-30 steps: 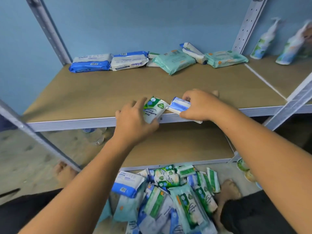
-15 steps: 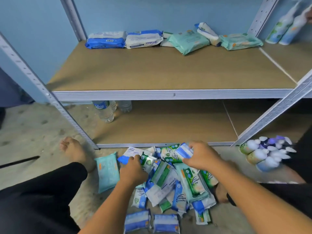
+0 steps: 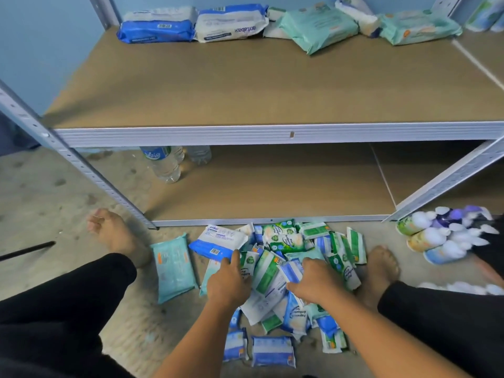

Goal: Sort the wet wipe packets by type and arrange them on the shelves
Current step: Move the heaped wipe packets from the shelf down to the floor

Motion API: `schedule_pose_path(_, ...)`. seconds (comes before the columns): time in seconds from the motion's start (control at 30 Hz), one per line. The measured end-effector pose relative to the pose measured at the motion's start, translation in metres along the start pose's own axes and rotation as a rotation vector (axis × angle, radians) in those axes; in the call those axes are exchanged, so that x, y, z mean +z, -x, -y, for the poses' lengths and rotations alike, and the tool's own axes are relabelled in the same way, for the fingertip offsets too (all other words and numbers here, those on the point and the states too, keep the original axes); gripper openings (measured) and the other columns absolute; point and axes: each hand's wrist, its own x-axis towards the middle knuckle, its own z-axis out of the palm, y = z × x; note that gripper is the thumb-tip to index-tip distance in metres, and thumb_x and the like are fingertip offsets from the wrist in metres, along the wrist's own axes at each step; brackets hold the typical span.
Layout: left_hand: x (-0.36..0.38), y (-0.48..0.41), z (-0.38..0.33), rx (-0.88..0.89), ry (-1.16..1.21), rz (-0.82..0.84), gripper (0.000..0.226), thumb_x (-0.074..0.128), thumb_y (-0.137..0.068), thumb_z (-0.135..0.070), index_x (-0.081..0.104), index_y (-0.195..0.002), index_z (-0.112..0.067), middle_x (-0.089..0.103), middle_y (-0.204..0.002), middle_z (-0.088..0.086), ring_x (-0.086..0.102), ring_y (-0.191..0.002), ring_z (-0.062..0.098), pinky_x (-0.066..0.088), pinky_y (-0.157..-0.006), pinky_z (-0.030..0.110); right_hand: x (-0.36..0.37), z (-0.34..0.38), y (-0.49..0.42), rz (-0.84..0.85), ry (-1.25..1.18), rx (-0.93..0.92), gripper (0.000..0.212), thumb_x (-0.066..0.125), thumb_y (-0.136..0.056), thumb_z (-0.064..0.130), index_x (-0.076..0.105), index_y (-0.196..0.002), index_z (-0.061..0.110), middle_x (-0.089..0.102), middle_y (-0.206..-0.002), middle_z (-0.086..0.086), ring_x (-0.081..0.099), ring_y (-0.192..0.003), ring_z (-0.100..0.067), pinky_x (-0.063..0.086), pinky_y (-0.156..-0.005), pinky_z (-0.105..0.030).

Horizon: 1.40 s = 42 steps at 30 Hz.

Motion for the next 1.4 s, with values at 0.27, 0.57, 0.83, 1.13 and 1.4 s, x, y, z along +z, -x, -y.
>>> schedule_pose_path(0.27, 0.014, -0.008, 0.002, 0.082, -0.160, 0.062, 0.051, 0.054, -0.093, -0.039, 0.044, -0.141, -0.024, 0.037, -0.138, 0.006, 0.046, -0.122, 0.031, 0.047, -0.098, 0.051, 0.017, 0.000, -0.010, -0.031, -0.162, 0.054, 0.071, 0.068, -0.075, 0.068, 0.059, -0.122, 0.016, 0.064, -0.118, -0.002, 0.064, -0.104, -0.023, 0.056, -0.082, -0.034)
schedule_pose_path(0.57, 0.016, -0.008, 0.001, 0.081, -0.126, 0.060, 0.052, 0.056, -0.093, -0.036, 0.043, -0.142, -0.027, 0.032, -0.146, 0.005, 0.043, -0.127, 0.029, 0.051, -0.096, 0.046, 0.054, 0.010, -0.006, -0.004, -0.448, -0.017, 0.049, 0.065, -0.095, 0.033, 0.047, -0.140, 0.022, 0.038, -0.144, -0.004, 0.056, -0.110, -0.022, 0.050, -0.096, -0.037)
schedule_pose_path(0.83, 0.003, -0.007, -0.001, 0.109, -0.095, 0.042, 0.051, 0.052, -0.091, -0.031, 0.046, -0.142, -0.026, 0.035, -0.146, 0.005, 0.042, -0.128, 0.030, 0.051, -0.094, 0.050, 0.039, 0.004, -0.011, -0.019, -0.432, -0.046, 0.047, 0.060, -0.097, 0.032, 0.049, -0.141, 0.022, 0.040, -0.137, -0.002, 0.057, -0.110, -0.022, 0.049, -0.095, -0.035)
schedule_pose_path(1.13, -0.083, 0.008, -0.059, 0.317, 0.085, -0.147, 0.057, 0.053, -0.091, -0.036, 0.042, -0.146, -0.029, 0.049, -0.135, 0.002, 0.048, -0.125, 0.025, 0.051, -0.093, 0.040, -0.065, 0.000, 0.005, -0.316, -0.312, -0.176, 0.047, 0.057, -0.094, 0.032, 0.051, -0.140, 0.025, 0.048, -0.137, 0.005, 0.060, -0.105, -0.018, 0.052, -0.090, -0.035)
schedule_pose_path(1.4, -0.222, 0.032, -0.131, 0.680, 0.128, -0.528, 0.049, 0.054, -0.088, -0.035, 0.049, -0.137, -0.035, 0.050, -0.131, -0.013, 0.054, -0.117, 0.013, 0.053, -0.090, 0.035, -0.226, -0.001, 0.024, -0.778, -0.313, -0.394, 0.028, 0.063, -0.086, 0.021, 0.068, -0.114, 0.023, 0.055, -0.099, 0.014, 0.057, -0.084, -0.012, 0.052, -0.072, -0.031)
